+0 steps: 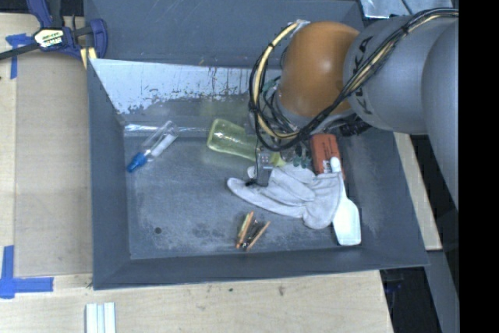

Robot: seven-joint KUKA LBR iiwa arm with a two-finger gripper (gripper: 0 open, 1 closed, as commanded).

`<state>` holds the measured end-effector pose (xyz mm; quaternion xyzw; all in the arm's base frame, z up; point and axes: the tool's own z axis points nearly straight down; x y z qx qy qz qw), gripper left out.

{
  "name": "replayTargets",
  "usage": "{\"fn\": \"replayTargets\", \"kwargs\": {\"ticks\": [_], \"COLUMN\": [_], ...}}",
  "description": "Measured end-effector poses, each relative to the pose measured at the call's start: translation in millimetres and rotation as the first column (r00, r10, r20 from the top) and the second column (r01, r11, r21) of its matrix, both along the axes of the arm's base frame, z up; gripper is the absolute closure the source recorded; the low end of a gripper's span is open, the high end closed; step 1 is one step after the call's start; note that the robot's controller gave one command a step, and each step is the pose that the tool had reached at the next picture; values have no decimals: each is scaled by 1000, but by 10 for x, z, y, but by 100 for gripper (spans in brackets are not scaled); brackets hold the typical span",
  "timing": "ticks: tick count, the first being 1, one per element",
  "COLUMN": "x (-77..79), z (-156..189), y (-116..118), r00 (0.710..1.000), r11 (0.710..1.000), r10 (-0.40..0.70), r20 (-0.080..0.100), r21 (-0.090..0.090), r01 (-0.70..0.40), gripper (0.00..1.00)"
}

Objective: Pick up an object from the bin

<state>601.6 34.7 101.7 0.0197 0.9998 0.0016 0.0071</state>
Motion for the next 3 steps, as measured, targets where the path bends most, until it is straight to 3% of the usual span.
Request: {"fn": "replayTargets", "kwargs": {"ticks": [1, 2, 3], "x": [7, -99, -98], "z": [-117, -258, -120], "y": [-141, -251, -237], "r00": [998, 999, 999], "r11": [998, 999, 999], "r10": [-60, 45, -42], "r20": [20, -9, -11], "r21": [3, -3, -2], "r01": [59, -45, 42], "gripper": [0, 0, 0]}}
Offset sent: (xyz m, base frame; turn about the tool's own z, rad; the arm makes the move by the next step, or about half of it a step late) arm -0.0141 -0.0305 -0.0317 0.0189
